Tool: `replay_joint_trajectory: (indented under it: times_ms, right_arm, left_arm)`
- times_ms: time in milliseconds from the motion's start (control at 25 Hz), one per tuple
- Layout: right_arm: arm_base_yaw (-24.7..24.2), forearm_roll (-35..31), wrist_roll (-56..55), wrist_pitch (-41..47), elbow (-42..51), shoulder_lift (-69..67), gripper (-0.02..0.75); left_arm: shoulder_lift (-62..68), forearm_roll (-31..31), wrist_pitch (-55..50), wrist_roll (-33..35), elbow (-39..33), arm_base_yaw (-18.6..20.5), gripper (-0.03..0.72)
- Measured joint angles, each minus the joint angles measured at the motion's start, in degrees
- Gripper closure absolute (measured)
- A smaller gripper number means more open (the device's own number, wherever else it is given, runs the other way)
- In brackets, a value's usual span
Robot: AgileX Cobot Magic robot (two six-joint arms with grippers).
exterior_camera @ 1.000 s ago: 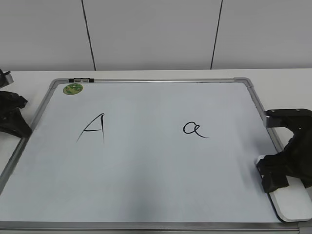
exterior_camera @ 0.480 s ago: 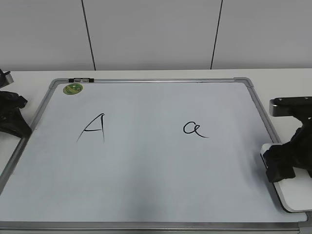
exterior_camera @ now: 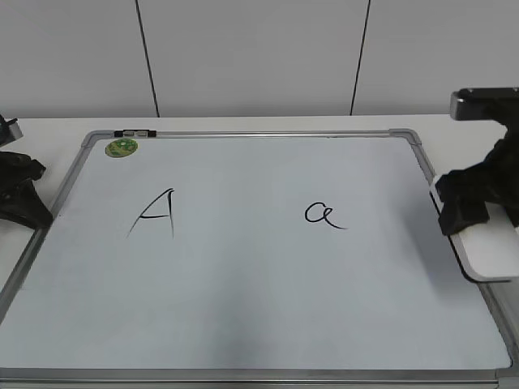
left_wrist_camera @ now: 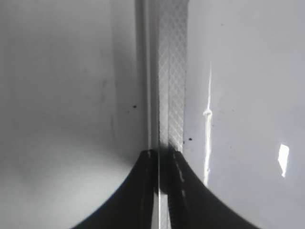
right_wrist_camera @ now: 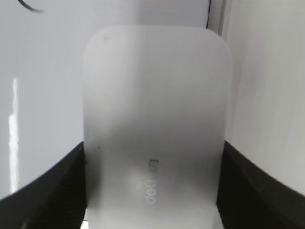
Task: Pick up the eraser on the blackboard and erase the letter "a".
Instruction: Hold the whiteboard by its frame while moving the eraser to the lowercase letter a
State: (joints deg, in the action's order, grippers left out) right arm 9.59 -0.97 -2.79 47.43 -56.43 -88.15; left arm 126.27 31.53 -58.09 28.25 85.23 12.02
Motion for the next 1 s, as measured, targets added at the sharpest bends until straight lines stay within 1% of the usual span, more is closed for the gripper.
replay_joint_trajectory:
  times_ms: [120, 280, 480, 720, 1000]
  right_arm:
    - [0.5, 0.1, 0.2, 3.8, -6.4, -2.2, 0.204]
    - [3.2, 0.2, 0.5, 9.5, -15.4, -8.5, 0.204]
    - [5.7, 0.0, 1.5, 13.8, -27.4, -18.1, 0.204]
    - [5.9, -2.3, 4.0, 19.1, -39.5, -29.7, 0.204]
    - [5.9, -2.6, 5.6, 19.9, -47.9, -39.5, 0.204]
  left_arm:
    - [0.0, 0.0, 0.0, 0.0, 0.0, 0.0, 0.653]
    - [0.0, 0.1, 0.0, 0.0, 0.0, 0.0, 0.653]
    - [0.0, 0.1, 0.0, 0.0, 0.0, 0.0, 0.653]
    - [0.0, 0.2, 0.0, 0.0, 0.0, 0.0, 0.653]
    - [0.0, 0.3, 0.0, 0.0, 0.0, 0.0, 0.650]
